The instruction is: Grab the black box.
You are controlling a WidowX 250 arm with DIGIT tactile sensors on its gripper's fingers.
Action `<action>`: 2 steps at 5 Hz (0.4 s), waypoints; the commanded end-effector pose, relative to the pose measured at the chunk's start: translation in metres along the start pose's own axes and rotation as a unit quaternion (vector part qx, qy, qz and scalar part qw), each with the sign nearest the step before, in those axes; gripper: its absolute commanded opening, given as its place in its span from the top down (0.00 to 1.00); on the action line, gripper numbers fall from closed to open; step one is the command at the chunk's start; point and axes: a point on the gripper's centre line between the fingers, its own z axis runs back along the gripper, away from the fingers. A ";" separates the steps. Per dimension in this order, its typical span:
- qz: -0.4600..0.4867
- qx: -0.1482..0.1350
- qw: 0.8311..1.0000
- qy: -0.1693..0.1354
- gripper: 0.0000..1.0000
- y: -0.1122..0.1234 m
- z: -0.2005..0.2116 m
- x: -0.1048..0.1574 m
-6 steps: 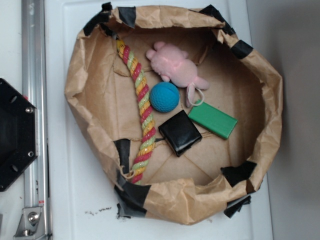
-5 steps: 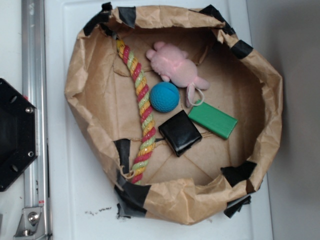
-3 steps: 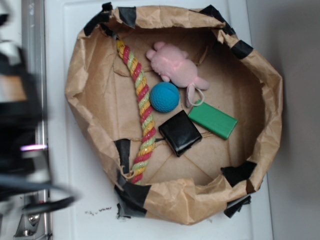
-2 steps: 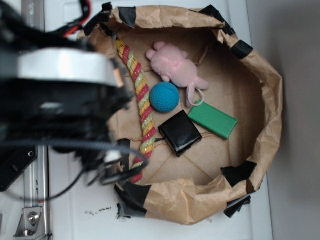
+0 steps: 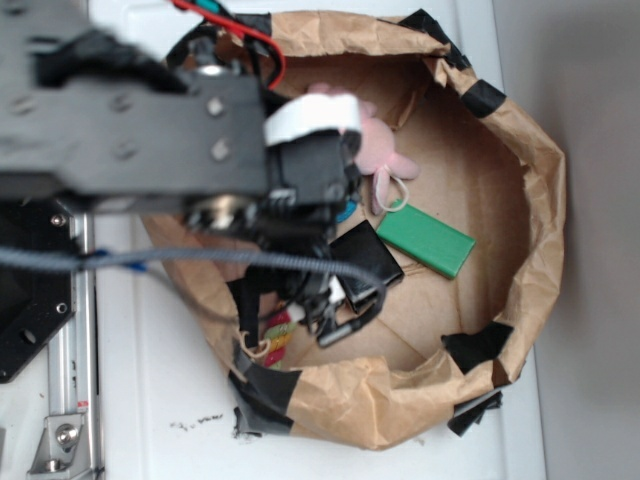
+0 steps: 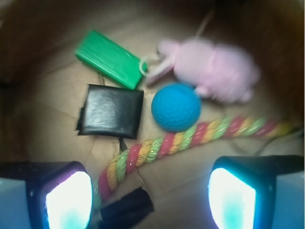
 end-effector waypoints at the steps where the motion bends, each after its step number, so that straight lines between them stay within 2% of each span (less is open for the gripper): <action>1: 0.051 -0.086 0.995 0.012 0.00 -0.021 -0.038 0.039; 2: 0.016 -0.102 0.994 0.021 0.00 -0.053 -0.050 0.048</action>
